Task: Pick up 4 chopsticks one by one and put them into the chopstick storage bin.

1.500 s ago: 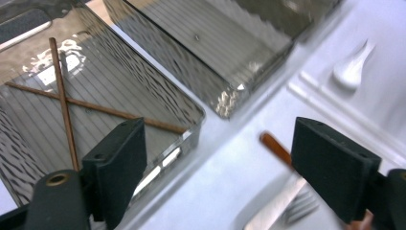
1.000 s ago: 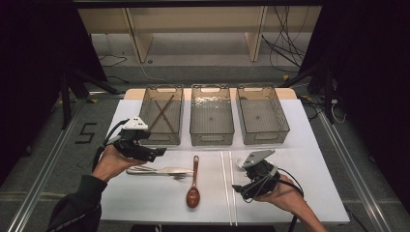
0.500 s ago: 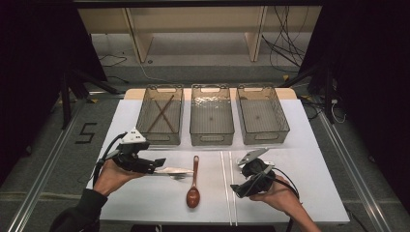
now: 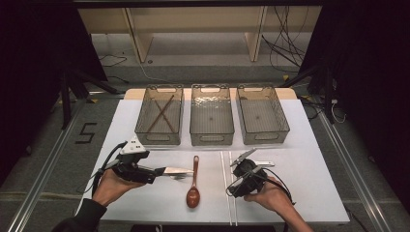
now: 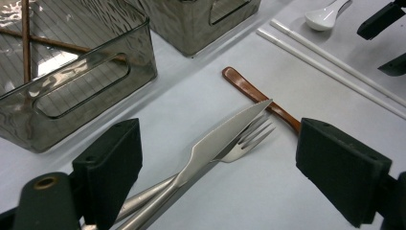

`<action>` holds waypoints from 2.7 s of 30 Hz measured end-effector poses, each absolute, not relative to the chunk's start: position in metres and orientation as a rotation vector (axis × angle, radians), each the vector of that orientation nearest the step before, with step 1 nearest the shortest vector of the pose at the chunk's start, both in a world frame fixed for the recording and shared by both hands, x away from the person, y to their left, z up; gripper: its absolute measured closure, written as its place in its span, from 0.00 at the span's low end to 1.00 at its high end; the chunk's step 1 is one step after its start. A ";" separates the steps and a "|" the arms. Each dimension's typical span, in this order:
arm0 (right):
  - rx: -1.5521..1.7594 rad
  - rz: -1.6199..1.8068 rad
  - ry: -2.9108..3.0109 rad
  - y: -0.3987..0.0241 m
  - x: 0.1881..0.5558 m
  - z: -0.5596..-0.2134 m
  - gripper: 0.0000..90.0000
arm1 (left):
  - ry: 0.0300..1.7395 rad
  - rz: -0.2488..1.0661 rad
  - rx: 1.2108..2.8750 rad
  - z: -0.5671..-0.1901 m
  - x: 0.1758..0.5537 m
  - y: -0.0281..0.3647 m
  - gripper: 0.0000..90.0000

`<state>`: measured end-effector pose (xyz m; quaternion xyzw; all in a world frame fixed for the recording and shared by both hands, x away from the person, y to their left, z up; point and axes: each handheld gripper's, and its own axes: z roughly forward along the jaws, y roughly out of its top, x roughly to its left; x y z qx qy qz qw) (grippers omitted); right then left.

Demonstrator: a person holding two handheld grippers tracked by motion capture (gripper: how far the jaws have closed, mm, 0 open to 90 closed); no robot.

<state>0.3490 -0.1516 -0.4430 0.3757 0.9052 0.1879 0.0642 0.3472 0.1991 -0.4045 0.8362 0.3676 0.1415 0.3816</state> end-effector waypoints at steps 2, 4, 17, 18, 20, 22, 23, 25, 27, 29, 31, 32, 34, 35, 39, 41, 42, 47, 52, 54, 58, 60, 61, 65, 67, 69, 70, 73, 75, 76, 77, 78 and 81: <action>1.133 0.544 2.738 -0.149 0.350 -0.445 0.38 | 0.937 0.364 2.131 -0.404 0.345 0.199 0.17; 1.134 0.521 2.748 -0.147 0.351 -0.447 0.39 | 0.936 0.363 2.123 -0.404 0.344 0.200 0.17; 1.100 0.411 2.777 -0.137 0.356 -0.455 0.42 | 0.941 0.367 2.123 -0.406 0.339 0.202 0.17; 1.102 0.404 2.782 -0.137 0.355 -0.456 0.43 | 0.941 0.369 2.124 -0.406 0.339 0.202 0.17; 1.089 0.389 2.788 -0.136 0.355 -0.457 0.43 | 0.949 0.365 2.119 -0.406 0.339 0.202 0.17; 1.069 0.354 2.785 -0.136 0.356 -0.459 0.44 | 0.951 0.364 2.119 -0.407 0.339 0.203 0.17; 1.070 0.345 2.791 -0.136 0.356 -0.460 0.44 | 0.950 0.363 2.119 -0.407 0.339 0.203 0.17; 1.074 0.351 2.799 -0.136 0.357 -0.460 0.46 | 0.947 0.366 2.122 -0.407 0.339 0.202 0.17; 1.075 0.354 2.808 -0.136 0.357 -0.460 0.48 | 0.947 0.368 2.120 -0.407 0.339 0.202 0.17; 1.072 0.358 2.816 -0.137 0.357 -0.460 0.49 | 0.949 0.366 2.125 -0.407 0.339 0.203 0.17; 1.063 0.349 2.824 -0.137 0.357 -0.460 0.52 | 0.948 0.365 2.125 -0.408 0.340 0.203 0.17; 1.057 0.349 2.827 -0.137 0.357 -0.460 0.55 | 0.948 0.366 2.126 -0.408 0.340 0.203 0.17; 1.045 0.347 2.835 -0.138 0.357 -0.459 0.59 | 0.946 0.361 2.127 -0.409 0.340 0.203 0.17; 1.045 0.345 2.839 -0.138 0.358 -0.459 0.61 | 0.946 0.361 2.129 -0.409 0.340 0.203 0.17; 1.054 0.338 2.841 -0.138 0.358 -0.458 0.64 | 0.940 0.359 2.142 -0.410 0.340 0.202 0.17; 1.057 0.330 2.846 -0.138 0.358 -0.458 0.64 | 0.941 0.359 2.142 -0.410 0.340 0.202 0.17; 1.057 0.328 2.849 -0.138 0.359 -0.458 0.65 | 0.941 0.359 2.143 -0.410 0.340 0.202 0.17; 1.020 0.313 2.863 -0.136 0.358 -0.458 0.72 | 0.942 0.353 2.139 -0.411 0.340 0.201 0.17; 1.020 0.315 2.877 -0.137 0.358 -0.457 0.78 | 0.940 0.352 2.142 -0.411 0.340 0.201 0.17; 1.013 0.317 2.883 -0.138 0.358 -0.457 0.83 | 0.940 0.352 2.143 -0.411 0.340 0.201 0.17; 1.021 0.315 2.891 -0.139 0.359 -0.457 0.89 | 0.939 0.348 2.141 -0.411 0.340 0.201 0.17; 1.019 0.317 2.890 -0.140 0.360 -0.457 0.92 | 0.939 0.350 2.140 -0.411 0.340 0.201 0.17; 1.018 0.316 2.890 -0.140 0.360 -0.457 0.93 | 0.938 0.350 2.142 -0.411 0.340 0.201 0.17; 1.011 0.312 2.891 -0.140 0.360 -0.457 0.95 | 0.933 0.348 2.151 -0.411 0.340 0.201 0.17; 0.995 0.308 2.893 -0.140 0.360 -0.457 0.95 | 0.935 0.345 2.153 -0.411 0.340 0.201 0.17; 0.992 0.308 2.892 -0.140 0.359 -0.457 0.95 | 0.930 0.346 2.156 -0.411 0.340 0.200 0.17; 0.997 0.307 2.891 -0.140 0.359 -0.456 0.95 | 0.929 0.347 2.155 -0.411 0.340 0.200 0.17; 0.995 0.315 2.897 -0.141 0.359 -0.456 0.95 | 0.928 0.346 2.155 -0.411 0.340 0.200 0.17; 0.965 0.313 2.902 -0.142 0.358 -0.456 0.95 | 0.927 0.345 2.157 -0.412 0.340 0.200 0.17; 0.962 0.309 2.906 -0.142 0.358 -0.456 0.95 | 0.925 0.345 2.159 -0.412 0.340 0.200 0.17; 0.958 0.309 2.911 -0.143 0.358 -0.455 0.95 | 0.927 0.344 2.157 -0.412 0.340 0.199 0.17; 0.956 0.307 2.911 -0.143 0.358 -0.455 0.95 | 0.923 0.344 2.163 -0.412 0.340 0.199 0.17; 0.951 0.322 2.913 -0.145 0.358 -0.455 0.95 | 0.921 0.341 2.169 -0.413 0.340 0.198 0.17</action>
